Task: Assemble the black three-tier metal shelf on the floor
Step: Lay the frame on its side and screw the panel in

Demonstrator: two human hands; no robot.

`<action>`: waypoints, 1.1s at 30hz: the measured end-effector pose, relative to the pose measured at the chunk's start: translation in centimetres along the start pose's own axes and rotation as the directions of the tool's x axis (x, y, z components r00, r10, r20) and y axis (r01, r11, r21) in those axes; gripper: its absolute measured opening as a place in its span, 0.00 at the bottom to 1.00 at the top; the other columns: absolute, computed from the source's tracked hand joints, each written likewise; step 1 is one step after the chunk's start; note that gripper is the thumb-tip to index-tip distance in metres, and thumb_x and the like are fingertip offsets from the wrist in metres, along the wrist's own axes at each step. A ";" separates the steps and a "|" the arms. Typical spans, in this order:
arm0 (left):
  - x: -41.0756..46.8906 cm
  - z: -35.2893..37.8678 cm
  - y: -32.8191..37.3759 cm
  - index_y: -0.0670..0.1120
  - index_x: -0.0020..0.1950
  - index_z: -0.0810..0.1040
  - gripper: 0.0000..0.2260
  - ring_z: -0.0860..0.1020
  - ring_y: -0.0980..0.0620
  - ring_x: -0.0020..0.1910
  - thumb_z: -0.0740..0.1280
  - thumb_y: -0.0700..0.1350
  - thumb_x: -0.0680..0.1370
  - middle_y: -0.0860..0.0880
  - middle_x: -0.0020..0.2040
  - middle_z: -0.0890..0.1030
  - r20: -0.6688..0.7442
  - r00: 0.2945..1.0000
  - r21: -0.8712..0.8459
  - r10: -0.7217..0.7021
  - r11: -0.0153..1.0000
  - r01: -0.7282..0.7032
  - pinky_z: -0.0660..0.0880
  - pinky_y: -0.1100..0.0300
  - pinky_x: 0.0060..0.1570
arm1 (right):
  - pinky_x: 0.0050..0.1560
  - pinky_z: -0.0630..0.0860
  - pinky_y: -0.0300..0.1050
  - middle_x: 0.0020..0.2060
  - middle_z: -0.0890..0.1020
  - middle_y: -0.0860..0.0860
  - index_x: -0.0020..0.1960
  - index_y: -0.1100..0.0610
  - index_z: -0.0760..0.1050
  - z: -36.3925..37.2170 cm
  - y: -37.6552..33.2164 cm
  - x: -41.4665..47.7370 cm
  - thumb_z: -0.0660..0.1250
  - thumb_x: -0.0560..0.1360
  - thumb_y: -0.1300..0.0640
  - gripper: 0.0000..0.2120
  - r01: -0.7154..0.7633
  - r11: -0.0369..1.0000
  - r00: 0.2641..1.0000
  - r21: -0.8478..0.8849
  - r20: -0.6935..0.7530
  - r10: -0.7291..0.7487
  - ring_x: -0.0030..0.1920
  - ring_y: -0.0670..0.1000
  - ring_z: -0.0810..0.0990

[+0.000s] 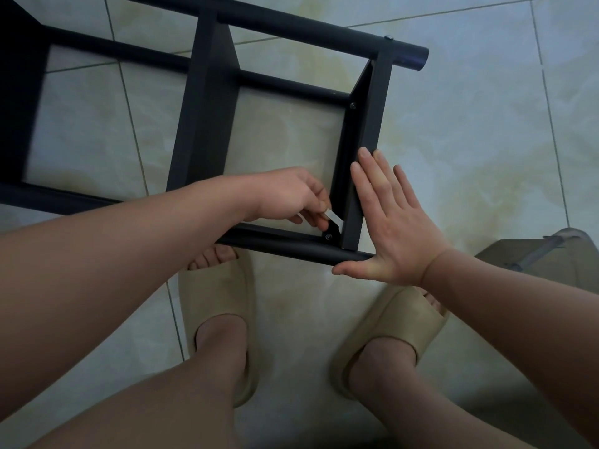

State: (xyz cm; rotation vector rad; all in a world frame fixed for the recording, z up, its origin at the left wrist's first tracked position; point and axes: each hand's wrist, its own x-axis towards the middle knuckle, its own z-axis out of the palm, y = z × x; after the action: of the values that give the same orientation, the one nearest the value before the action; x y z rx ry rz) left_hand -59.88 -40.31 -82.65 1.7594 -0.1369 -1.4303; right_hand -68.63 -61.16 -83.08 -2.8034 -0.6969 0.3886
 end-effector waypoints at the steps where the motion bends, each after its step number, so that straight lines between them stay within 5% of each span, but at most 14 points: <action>1: -0.1 -0.1 -0.1 0.46 0.46 0.79 0.09 0.82 0.58 0.45 0.62 0.38 0.82 0.53 0.40 0.86 0.004 1.000 0.015 0.004 1.000 -0.004 0.74 0.57 0.51 | 0.80 0.48 0.65 0.82 0.46 0.60 0.82 0.65 0.46 0.0 0.0 0.0 0.53 0.69 0.19 0.61 -0.001 1.000 1.000 0.004 -0.001 0.001 0.82 0.61 0.43; 11: -0.7 -0.2 -0.9 0.42 0.49 0.82 0.06 0.81 0.57 0.43 0.65 0.37 0.81 0.53 0.42 0.86 0.084 0.996 0.139 0.025 0.990 -0.036 0.74 0.55 0.53 | 0.80 0.48 0.65 0.82 0.45 0.60 0.82 0.65 0.45 0.1 0.0 0.0 0.53 0.69 0.19 0.61 -0.004 1.000 1.000 0.007 0.002 0.004 0.82 0.60 0.42; 19: -0.8 0.3 -0.9 0.47 0.46 0.81 0.05 0.75 0.57 0.34 0.68 0.39 0.80 0.53 0.36 0.80 0.118 0.993 0.273 0.021 0.960 -0.053 0.72 0.60 0.41 | 0.79 0.49 0.66 0.82 0.45 0.60 0.82 0.65 0.45 0.1 0.0 0.0 0.52 0.70 0.19 0.61 -0.007 1.000 1.000 0.017 0.017 0.007 0.82 0.61 0.43; 24: -0.7 0.4 -0.8 0.47 0.46 0.82 0.03 0.76 0.54 0.36 0.69 0.41 0.79 0.50 0.37 0.81 0.116 0.993 0.295 0.004 0.955 -0.038 0.74 0.55 0.44 | 0.79 0.48 0.66 0.82 0.45 0.60 0.82 0.65 0.45 -0.1 0.0 0.0 0.53 0.69 0.19 0.61 -0.002 1.000 1.000 0.017 0.024 0.002 0.82 0.61 0.42; 33: -2.1 -1.6 0.3 0.48 0.46 0.82 0.07 0.80 0.50 0.47 0.66 0.41 0.79 0.53 0.43 0.85 -0.167 0.975 0.521 -0.146 0.827 0.213 0.76 0.55 0.48 | 0.80 0.45 0.63 0.82 0.40 0.57 0.82 0.62 0.39 -1.2 -0.5 -0.2 0.48 0.68 0.17 0.62 -0.013 0.999 0.992 -0.047 0.125 0.019 0.81 0.56 0.37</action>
State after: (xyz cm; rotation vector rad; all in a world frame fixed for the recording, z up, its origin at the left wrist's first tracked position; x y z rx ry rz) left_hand -59.10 -38.45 -80.92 2.3683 -0.3444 -1.5088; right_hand -68.63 -61.03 -81.75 -2.8493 -0.7189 0.5631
